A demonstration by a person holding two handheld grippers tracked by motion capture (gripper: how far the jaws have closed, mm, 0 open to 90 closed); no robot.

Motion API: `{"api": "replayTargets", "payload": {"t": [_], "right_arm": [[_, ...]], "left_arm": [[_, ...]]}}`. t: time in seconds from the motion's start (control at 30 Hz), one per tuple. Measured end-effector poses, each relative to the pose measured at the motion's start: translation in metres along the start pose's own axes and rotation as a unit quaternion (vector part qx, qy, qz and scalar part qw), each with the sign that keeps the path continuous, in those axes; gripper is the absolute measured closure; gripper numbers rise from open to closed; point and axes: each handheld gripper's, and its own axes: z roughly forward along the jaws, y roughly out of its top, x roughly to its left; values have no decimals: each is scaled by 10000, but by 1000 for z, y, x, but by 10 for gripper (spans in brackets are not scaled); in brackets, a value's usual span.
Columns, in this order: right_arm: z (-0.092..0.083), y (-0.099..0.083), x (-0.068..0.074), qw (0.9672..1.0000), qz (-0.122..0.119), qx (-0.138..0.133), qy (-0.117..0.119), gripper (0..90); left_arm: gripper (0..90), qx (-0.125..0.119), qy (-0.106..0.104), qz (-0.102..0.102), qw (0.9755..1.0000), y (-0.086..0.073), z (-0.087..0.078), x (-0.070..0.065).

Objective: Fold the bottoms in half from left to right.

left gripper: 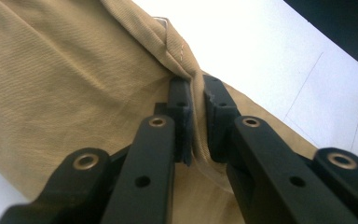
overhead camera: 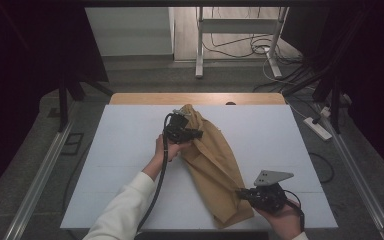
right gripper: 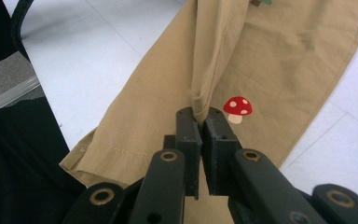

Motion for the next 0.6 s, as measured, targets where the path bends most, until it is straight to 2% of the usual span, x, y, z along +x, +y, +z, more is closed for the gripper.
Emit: {"api": "replayTargets", "payload": {"t": [0.6], "right_arm": [[-2, -10, -7, 9998, 128, 156, -64, 853]], "left_arm": [[825, 92, -42, 12, 9999, 2, 16, -4]]}}
